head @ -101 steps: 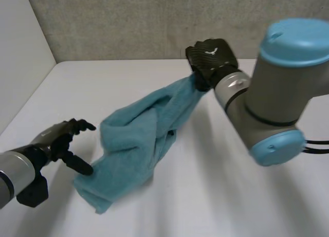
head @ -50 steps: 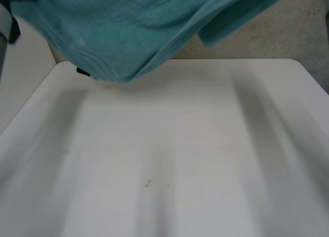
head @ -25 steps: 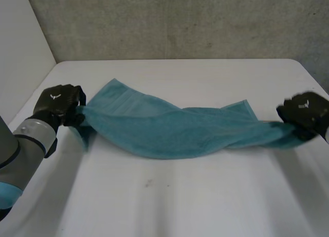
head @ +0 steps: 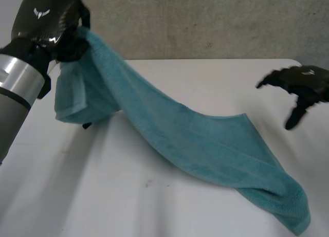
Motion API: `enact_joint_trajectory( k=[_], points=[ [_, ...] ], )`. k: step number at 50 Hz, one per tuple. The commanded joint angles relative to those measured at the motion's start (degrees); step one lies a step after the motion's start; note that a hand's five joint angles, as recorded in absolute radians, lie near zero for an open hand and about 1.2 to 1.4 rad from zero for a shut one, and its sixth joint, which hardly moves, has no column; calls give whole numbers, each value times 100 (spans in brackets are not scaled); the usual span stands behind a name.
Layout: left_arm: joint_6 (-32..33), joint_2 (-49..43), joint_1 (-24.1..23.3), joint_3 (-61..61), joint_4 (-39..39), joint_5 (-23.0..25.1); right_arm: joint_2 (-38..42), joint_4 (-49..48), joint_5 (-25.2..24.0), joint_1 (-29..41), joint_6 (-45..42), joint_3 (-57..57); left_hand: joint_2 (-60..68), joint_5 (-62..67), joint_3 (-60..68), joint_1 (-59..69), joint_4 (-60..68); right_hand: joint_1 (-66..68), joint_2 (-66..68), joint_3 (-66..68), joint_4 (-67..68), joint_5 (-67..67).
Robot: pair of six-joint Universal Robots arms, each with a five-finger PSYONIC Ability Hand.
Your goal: Fold the laundry
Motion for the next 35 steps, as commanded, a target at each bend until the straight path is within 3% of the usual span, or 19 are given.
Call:
enact_joint_trajectory(
  k=[1,9,15,19,20,23,24,27,32,35],
  points=[
    [30,487,-261,145,16,716,1062,-335,264,1100,1050,-1133,1128,1572,1165,1394,1147,-187,-251,-225,-332,-356],
    [21,1120,-305,48,25,1340,2609,-406,229,2208,1332,-2619,1128,1572,1165,1394,1147,-187,-251,-225,-332,-356],
    [30,1252,-305,-101,16,1490,3481,-283,159,2657,1314,-3244,1128,1572,1165,1394,1147,-187,-251,-225,-332,-356],
    [48,1156,-278,-189,33,1499,4060,-239,492,2789,1235,-4016,1128,1572,1165,1394,1147,5474,5410,5436,5329,5305],
    [109,1077,-235,-198,42,1490,4122,-317,876,2772,1244,-4470,1128,1572,1165,1394,1147,6800,6736,6762,6654,6630],
    [275,832,-173,-163,60,1490,4114,-519,1720,2807,1323,-5255,1128,1572,1165,1394,1147,6813,6749,6775,6668,6644],
    [433,561,-95,-93,60,1482,4070,-729,2237,2781,1288,-5683,1128,1572,1165,1394,1147,6813,6749,6775,6668,6644],
    [811,16,256,309,69,1420,3747,-1317,2934,2702,1323,-6161,1128,1572,1165,1394,1147,6813,6749,6775,6668,6644],
    [1023,-689,486,1180,60,1289,2885,-2092,3077,2737,1341,-5909,1128,1572,1165,1394,1147,6813,6749,6775,6668,6644],
    [1032,-1138,460,2103,77,683,1927,-2637,3033,2701,1341,-4750,1128,1572,1165,1394,1147,6813,6749,6775,6668,6644]
  ],
)
